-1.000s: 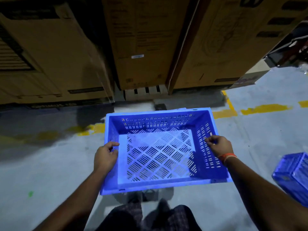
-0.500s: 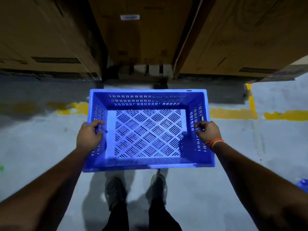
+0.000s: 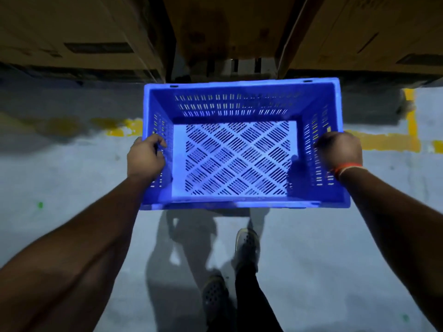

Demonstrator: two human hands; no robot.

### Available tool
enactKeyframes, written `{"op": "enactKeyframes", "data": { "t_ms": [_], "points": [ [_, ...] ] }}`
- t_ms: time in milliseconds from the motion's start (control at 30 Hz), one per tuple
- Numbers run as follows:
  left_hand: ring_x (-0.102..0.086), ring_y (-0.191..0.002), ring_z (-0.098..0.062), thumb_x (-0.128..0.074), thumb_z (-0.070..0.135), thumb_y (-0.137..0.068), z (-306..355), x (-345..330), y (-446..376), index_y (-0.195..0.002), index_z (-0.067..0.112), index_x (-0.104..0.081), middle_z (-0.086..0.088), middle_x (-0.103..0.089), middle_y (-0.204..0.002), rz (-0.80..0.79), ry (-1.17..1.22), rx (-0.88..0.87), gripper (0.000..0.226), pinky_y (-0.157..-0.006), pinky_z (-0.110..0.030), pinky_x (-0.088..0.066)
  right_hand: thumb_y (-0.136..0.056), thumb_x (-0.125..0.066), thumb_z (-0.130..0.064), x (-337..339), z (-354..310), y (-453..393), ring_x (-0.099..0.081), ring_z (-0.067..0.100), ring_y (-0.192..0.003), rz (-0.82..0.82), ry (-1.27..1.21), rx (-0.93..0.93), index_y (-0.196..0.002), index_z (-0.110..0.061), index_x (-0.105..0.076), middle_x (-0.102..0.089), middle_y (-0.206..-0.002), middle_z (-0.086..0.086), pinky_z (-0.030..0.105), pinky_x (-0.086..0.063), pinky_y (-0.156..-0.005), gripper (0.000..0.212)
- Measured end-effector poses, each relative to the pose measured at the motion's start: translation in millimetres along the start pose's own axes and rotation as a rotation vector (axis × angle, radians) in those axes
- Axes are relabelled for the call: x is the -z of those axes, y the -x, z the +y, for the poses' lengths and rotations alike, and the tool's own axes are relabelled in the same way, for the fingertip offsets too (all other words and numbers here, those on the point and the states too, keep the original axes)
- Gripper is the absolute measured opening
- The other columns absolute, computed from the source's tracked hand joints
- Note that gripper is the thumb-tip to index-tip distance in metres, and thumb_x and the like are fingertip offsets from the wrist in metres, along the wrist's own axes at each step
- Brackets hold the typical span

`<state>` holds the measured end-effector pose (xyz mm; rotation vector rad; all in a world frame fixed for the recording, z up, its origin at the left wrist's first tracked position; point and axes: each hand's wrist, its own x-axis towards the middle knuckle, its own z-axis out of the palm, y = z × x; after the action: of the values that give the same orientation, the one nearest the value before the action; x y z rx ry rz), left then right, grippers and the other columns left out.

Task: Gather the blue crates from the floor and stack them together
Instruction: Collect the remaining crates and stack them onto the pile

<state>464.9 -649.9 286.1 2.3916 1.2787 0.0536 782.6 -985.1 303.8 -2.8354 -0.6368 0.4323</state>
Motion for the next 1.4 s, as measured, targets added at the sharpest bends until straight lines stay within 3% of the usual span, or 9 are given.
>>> {"op": "enactKeyframes", "data": {
  "t_ms": [167, 300, 500, 700, 867, 1100, 1400],
  "points": [
    [-0.060, -0.087, -0.035, -0.054, 0.016, -0.073, -17.0, -22.8, 19.2, -0.082, 0.027, -0.056, -0.011, -0.064, -0.081, -0.001, 0.075, 0.037, 0.015, -0.078, -0.037, -0.049, -0.073, -0.069, -0.009, 12.6, -8.6, 0.6, -0.068, 0.039, -0.087, 0.088, 0.031, 0.060, -0.086, -0.016, -0.075, -0.072, -0.089, 0.021, 0.039, -0.053, -0.077, 0.016],
    [-0.065, -0.084, -0.039, -0.059, 0.009, -0.077, -13.3, -2.7, 11.0, -0.079, 0.022, -0.060, -0.015, -0.069, -0.080, -0.056, 0.001, -0.034, 0.013, -0.071, -0.038, -0.049, -0.075, -0.071, -0.016, 14.0, -7.5, 12.1, -0.068, 0.033, -0.093, -0.026, 0.018, 0.024, -0.084, -0.019, -0.075, -0.073, -0.094, 0.015, 0.032, -0.050, -0.081, 0.011],
    [-0.067, -0.094, -0.034, -0.061, 0.003, -0.077, 0.9, 28.8, -4.2, -0.080, 0.020, -0.062, -0.015, -0.072, -0.093, -0.205, -0.098, -0.108, 0.017, -0.081, -0.034, -0.051, -0.079, -0.073, -0.018, 11.1, -2.8, 35.8, -0.065, 0.034, -0.100, -0.095, 0.008, -0.008, -0.088, -0.012, -0.074, -0.072, -0.100, 0.017, 0.031, -0.046, -0.083, 0.011],
    [-0.066, -0.100, -0.036, -0.062, 0.004, -0.082, -12.5, 24.5, -12.2, -0.093, 0.012, -0.070, -0.018, -0.072, -0.101, -0.140, -0.111, -0.116, 0.016, -0.087, -0.036, -0.049, -0.078, -0.070, -0.021, -5.1, -12.4, 30.5, -0.067, 0.029, -0.098, -0.091, -0.035, -0.039, -0.092, -0.013, -0.076, -0.073, -0.098, 0.011, 0.029, -0.048, -0.087, 0.018],
    [-0.067, -0.096, -0.037, -0.061, 0.001, -0.077, -15.0, 23.7, -4.6, -0.084, 0.015, -0.066, -0.017, -0.072, -0.094, -0.084, -0.074, -0.153, 0.017, -0.083, -0.034, -0.049, -0.074, -0.076, -0.018, -5.9, -14.6, 25.3, -0.069, 0.027, -0.093, -0.067, -0.017, -0.051, -0.085, -0.015, -0.076, -0.074, -0.093, 0.010, 0.026, -0.047, -0.082, 0.012],
    [-0.066, -0.094, -0.037, -0.058, 0.001, -0.074, -18.0, 16.6, 4.5, -0.082, 0.018, -0.064, -0.016, -0.072, -0.092, -0.053, -0.058, -0.167, 0.019, -0.082, -0.034, -0.049, -0.072, -0.079, -0.010, -4.8, -17.4, 10.5, -0.068, 0.027, -0.094, -0.068, -0.011, -0.037, -0.092, -0.010, -0.076, -0.073, -0.094, 0.015, 0.024, -0.042, -0.076, 0.020],
    [-0.066, -0.088, -0.036, -0.058, 0.001, -0.072, -14.0, 12.9, 6.9, -0.075, 0.018, -0.061, -0.013, -0.069, -0.083, -0.034, -0.079, -0.116, 0.017, -0.079, -0.034, -0.050, -0.078, -0.071, -0.013, -8.6, -12.9, 18.3, -0.067, 0.031, -0.098, 0.018, 0.010, 0.023, -0.088, -0.016, -0.077, -0.074, -0.097, 0.012, 0.032, -0.050, -0.087, 0.012]
  ]
}}
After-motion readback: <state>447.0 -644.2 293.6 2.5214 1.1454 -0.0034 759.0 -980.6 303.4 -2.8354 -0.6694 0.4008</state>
